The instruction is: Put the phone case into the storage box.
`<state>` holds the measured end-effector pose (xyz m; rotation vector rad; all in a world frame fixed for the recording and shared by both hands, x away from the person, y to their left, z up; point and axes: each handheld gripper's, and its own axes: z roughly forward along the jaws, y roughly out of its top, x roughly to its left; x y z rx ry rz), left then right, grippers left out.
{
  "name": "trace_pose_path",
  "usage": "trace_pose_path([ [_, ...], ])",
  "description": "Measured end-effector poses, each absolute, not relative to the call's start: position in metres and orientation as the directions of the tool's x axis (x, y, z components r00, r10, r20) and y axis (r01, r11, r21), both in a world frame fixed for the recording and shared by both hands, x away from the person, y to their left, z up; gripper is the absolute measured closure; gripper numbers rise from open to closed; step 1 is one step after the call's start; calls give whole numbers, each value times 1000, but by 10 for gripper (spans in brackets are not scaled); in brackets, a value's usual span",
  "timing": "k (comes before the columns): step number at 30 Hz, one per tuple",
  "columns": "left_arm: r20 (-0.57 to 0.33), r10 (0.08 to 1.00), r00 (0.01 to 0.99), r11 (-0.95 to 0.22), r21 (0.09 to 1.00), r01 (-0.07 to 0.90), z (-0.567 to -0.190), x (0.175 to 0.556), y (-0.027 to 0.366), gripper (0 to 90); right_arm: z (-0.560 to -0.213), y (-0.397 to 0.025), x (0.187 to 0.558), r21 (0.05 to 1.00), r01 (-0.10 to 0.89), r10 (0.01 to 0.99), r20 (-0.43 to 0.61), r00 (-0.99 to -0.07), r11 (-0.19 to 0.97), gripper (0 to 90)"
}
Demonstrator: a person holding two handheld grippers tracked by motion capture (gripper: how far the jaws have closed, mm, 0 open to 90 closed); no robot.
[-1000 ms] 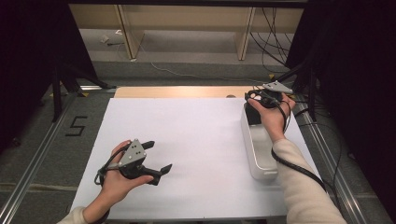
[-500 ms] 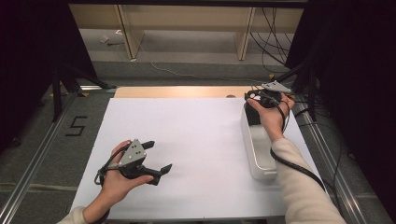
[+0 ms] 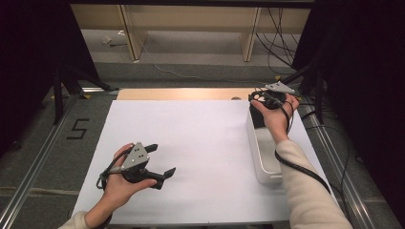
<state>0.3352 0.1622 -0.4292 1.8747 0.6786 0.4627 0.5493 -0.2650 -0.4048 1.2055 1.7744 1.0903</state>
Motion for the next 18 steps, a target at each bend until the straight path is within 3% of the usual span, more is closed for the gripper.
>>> trace_pose_path([
  [18,5,644,765,-295,924,242,-429,335,162,11,-408,-264,556,913,339,947,-126,-296,227,112],
])
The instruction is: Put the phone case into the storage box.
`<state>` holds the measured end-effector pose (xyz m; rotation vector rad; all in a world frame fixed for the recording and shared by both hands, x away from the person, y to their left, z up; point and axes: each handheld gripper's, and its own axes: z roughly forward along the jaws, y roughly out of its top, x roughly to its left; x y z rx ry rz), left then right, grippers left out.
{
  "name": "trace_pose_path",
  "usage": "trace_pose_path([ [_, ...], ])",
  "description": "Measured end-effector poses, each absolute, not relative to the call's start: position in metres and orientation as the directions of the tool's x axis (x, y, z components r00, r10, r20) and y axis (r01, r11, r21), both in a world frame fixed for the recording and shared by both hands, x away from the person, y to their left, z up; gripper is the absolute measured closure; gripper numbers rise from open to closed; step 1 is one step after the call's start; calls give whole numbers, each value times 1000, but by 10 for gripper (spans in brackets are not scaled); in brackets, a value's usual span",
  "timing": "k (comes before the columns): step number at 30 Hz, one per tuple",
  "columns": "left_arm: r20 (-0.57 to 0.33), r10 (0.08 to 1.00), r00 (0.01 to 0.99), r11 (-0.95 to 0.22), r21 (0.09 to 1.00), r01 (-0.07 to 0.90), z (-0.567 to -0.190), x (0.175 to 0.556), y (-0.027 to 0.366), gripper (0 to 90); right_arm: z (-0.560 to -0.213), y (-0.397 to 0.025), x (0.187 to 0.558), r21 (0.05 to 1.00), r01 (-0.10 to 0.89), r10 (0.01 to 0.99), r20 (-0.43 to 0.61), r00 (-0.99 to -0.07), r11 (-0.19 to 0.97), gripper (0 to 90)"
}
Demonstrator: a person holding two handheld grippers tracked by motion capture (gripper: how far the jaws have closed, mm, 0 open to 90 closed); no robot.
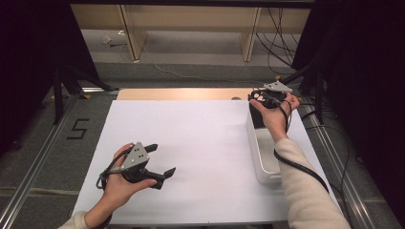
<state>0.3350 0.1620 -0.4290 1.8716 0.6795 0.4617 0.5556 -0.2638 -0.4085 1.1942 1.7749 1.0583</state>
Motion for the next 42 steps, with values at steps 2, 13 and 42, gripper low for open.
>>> trace_pose_path([
  [2,5,644,765,-296,924,243,-429,335,162,12,-409,-264,555,911,342,945,-127,-301,231,102],
  [13,5,643,766,-296,924,243,-429,335,162,12,-412,-262,557,904,336,936,-157,-316,264,16],
  [42,6,641,768,-297,924,241,-429,335,162,11,-406,-265,556,927,295,947,-143,-289,230,5],
])
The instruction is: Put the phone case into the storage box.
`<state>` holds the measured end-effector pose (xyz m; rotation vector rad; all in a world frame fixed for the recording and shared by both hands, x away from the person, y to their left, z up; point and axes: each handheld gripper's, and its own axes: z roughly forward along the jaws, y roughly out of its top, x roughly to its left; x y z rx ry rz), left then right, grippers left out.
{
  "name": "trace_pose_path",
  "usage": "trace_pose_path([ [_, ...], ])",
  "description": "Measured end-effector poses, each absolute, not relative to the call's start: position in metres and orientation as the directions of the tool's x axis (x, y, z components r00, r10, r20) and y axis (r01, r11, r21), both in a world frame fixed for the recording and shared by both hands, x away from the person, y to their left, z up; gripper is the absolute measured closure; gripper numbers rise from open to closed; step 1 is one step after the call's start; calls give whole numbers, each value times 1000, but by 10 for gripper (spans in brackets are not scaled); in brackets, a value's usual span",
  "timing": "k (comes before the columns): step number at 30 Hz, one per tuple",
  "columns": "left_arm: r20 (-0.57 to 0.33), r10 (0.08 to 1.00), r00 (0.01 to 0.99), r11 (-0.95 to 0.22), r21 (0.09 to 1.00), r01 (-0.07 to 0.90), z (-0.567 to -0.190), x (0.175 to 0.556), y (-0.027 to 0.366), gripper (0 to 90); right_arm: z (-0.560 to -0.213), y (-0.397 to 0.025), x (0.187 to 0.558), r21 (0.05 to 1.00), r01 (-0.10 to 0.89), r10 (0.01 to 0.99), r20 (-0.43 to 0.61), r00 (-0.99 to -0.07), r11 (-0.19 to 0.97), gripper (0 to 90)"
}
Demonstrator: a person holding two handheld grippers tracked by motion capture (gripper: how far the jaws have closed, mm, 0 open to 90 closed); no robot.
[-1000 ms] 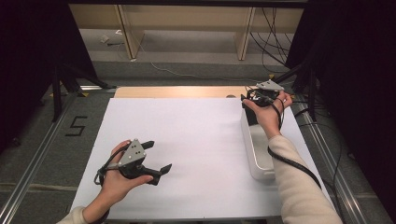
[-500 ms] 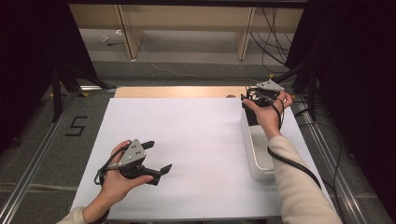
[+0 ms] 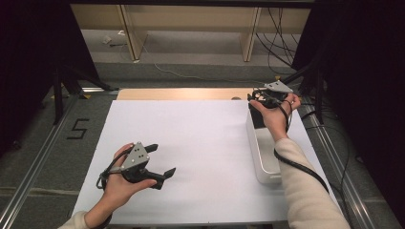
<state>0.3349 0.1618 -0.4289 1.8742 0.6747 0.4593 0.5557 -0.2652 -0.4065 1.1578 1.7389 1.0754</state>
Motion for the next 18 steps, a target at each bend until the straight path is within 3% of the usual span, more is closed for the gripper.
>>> trace_pose_path([
  [18,6,643,766,-297,924,242,-429,335,162,11,-387,-264,546,948,253,947,-114,-299,194,17],
])
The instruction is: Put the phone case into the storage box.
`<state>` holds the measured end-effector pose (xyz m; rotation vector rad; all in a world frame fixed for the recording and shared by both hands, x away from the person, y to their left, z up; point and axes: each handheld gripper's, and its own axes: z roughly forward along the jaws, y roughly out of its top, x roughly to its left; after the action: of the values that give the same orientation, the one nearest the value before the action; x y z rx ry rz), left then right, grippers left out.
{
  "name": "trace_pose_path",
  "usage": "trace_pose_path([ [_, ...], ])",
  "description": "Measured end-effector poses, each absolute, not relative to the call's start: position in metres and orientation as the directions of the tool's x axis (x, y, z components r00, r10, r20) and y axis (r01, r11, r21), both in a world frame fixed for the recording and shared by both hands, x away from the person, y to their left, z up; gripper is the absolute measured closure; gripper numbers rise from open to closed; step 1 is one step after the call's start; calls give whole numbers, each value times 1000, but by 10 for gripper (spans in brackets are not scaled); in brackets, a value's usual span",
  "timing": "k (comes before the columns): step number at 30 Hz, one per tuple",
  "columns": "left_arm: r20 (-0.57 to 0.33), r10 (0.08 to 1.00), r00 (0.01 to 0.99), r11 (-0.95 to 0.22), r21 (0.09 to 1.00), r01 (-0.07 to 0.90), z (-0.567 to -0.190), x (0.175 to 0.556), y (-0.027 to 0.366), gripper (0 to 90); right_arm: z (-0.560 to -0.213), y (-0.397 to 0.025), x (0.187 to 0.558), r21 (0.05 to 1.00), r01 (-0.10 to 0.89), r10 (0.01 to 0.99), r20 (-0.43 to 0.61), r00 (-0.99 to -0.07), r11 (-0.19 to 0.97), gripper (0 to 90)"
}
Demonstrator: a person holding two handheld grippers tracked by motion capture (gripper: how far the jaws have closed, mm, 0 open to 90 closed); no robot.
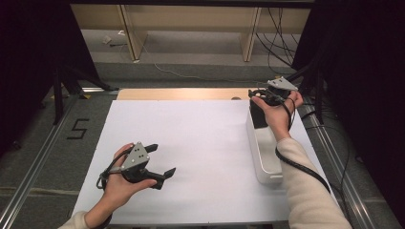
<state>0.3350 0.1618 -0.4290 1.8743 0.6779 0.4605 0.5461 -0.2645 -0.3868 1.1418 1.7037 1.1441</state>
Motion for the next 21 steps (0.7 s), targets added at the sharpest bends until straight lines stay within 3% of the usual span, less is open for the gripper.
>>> trace_pose_path([
  [21,6,645,764,-297,923,243,-429,335,162,11,-375,-261,521,962,192,935,-121,-332,192,91],
])
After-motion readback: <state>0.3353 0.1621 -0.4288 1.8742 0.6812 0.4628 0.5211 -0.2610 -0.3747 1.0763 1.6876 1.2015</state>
